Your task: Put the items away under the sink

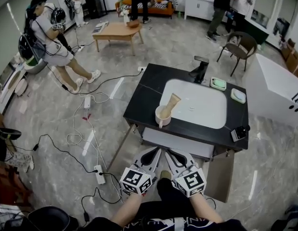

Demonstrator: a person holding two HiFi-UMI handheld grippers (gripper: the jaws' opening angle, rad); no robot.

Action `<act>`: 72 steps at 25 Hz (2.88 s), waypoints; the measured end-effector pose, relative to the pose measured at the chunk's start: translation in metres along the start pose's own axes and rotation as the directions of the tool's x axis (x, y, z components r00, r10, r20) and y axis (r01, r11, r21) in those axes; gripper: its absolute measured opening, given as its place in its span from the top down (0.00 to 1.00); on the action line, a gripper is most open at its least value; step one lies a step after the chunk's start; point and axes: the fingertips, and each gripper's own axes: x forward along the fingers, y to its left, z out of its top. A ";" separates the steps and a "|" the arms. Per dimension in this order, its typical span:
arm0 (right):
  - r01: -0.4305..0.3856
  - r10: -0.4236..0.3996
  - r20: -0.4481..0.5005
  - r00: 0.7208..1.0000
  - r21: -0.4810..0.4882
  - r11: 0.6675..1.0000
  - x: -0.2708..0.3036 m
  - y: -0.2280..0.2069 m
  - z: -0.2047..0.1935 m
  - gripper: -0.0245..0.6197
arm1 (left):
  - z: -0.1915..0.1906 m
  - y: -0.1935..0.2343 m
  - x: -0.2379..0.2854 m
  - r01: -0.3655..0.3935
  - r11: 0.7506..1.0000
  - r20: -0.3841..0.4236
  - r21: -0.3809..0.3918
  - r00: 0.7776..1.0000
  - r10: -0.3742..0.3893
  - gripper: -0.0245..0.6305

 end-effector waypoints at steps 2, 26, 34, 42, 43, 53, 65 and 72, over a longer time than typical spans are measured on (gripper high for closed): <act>-0.012 0.012 -0.006 1.000 0.001 1.000 0.010 -0.009 0.000 0.90 | -0.001 0.007 0.012 -0.001 1.000 -0.005 -0.006 1.000 0.001 0.95; 0.025 -0.019 -0.103 0.995 0.063 0.998 0.100 -0.132 -0.013 0.75 | -0.011 0.080 0.094 -0.101 0.993 -0.069 -0.057 0.993 0.097 0.95; 0.026 -0.014 -0.093 0.996 0.132 0.991 0.123 -0.161 -0.012 0.72 | -0.013 0.094 0.105 -0.137 0.989 -0.086 -0.056 0.988 0.132 0.95; -0.001 0.015 -0.081 0.997 0.174 0.985 0.144 -0.169 -0.005 0.72 | -0.013 0.098 0.108 -0.151 0.987 -0.102 -0.049 0.984 0.145 0.95; 0.000 0.015 -0.080 0.997 0.178 0.984 0.146 -0.171 -0.005 0.72 | -0.014 0.099 0.109 -0.154 0.987 -0.103 -0.050 0.984 0.149 0.95; -0.001 0.020 -0.079 0.997 0.241 0.970 0.158 -0.182 -0.007 0.72 | -0.020 0.103 0.112 -0.163 0.985 -0.113 -0.058 0.981 0.155 0.95; 0.006 0.006 -0.069 0.998 0.174 0.985 0.162 -0.178 0.002 0.85 | -0.020 0.108 0.105 -0.175 0.982 -0.106 -0.066 0.980 0.167 0.95; -0.010 0.011 -0.002 1.000 0.160 0.987 0.154 -0.172 0.024 0.88 | -0.017 0.104 0.100 -0.165 0.984 -0.098 -0.061 0.983 0.158 0.95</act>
